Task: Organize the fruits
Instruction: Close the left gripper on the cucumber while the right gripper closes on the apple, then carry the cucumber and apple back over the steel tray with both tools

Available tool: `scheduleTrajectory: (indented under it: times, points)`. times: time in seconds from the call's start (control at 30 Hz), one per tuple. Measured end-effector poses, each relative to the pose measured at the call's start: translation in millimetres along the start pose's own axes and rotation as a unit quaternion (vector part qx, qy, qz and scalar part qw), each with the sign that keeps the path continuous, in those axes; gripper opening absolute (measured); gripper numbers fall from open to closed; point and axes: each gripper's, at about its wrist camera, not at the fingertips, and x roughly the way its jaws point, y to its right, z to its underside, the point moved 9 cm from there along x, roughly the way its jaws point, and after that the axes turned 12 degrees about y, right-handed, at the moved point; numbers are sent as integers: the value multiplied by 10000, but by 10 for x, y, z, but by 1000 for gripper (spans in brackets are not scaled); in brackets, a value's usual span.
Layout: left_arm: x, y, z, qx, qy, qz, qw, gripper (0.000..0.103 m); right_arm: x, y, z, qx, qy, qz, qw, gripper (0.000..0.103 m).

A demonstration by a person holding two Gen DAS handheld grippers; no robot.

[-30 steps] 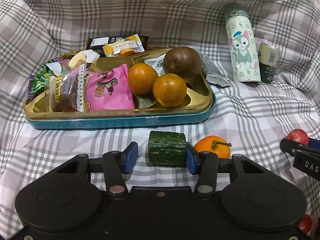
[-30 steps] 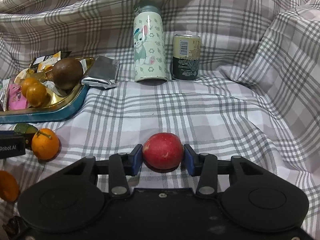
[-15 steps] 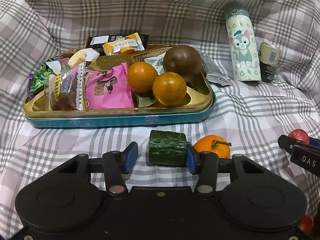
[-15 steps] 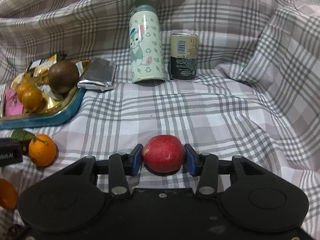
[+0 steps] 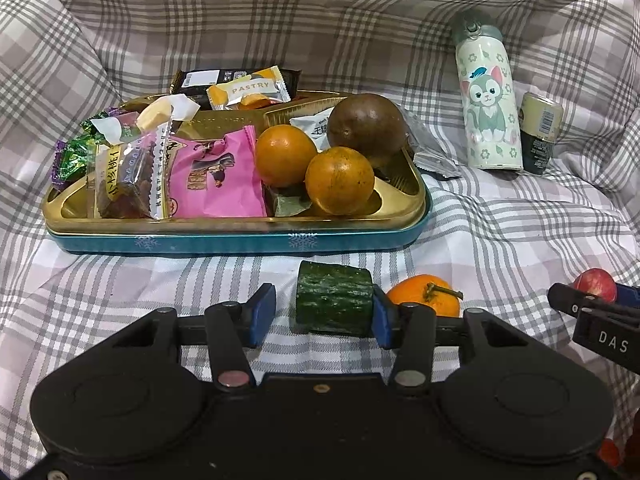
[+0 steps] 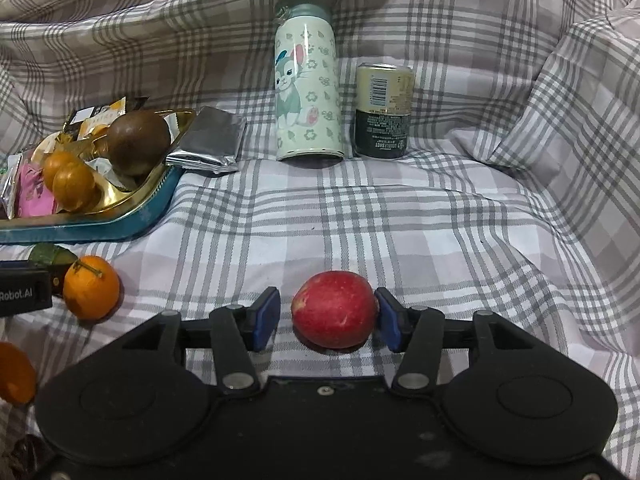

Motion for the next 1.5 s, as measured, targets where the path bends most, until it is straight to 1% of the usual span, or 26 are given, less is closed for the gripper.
scheduleTrajectory:
  times: [0.07, 0.1, 0.13, 0.17, 0.23, 0.33, 0.47, 0.57, 0.67, 0.83, 0.93, 1.0, 1.07, 1.2, 1.33, 1.5]
  points:
    - [4, -11, -8, -71, -4, 3, 10000, 55, 0, 9, -5, 26, -7, 1, 10000, 54]
    - [2, -11, -10, -82, -5, 15, 10000, 53, -3, 14, -7, 58, -9, 9, 10000, 53]
    - [-3, -4, -19, -86, 9, 46, 10000, 50, -7, 19, -10, 73, -4, 21, 10000, 49]
    - [-16, 5, -32, -117, 40, 117, 9999, 44, -16, 28, -20, 71, 24, 61, 10000, 45]
    - [-46, -3, -54, -208, 76, 133, 9997, 44, -28, 23, -27, 125, 3, 29, 9999, 45]
    - [-100, -14, -87, -188, 183, 76, 9996, 44, -71, -4, -36, 192, 16, -57, 9998, 45]
    - [-224, -22, -151, -92, 368, -10, 9993, 44, -200, -57, -125, 113, 287, -101, 9995, 45]
    - [-358, -13, -210, -57, 494, -13, 9988, 44, -312, -76, -209, 259, 465, -246, 9983, 45]
    - [-534, 3, -273, -83, 574, 4, 9983, 44, -421, -68, -250, 487, 551, -396, 9965, 45]
    - [-951, 45, -357, -94, 668, 16, 9977, 44, -634, -50, -284, 490, 662, -323, 9961, 45]
    - [-1241, 56, -353, -39, 675, 29, 9977, 44, -811, -47, -282, 696, 594, -391, 9950, 45]
    - [-1430, 45, -338, -9, 700, -4, 9975, 44, -961, -61, -250, 662, 576, -357, 9955, 45]
    - [-1615, 36, -289, 43, 704, -62, 9975, 44, -1132, -95, -211, 575, 610, -337, 9959, 45]
    - [-1898, 52, -82, 148, 669, -180, 9975, 44, -1573, -204, -79, 531, 645, -539, 9950, 45]
    - [-2123, 126, 252, 181, 520, -140, 9984, 44, -1997, -321, 135, 370, 706, -661, 9946, 45]
    - [-2306, 206, 710, -5, 210, -12, 9998, 44, -2413, -423, 490, 181, 634, -803, 9946, 45]
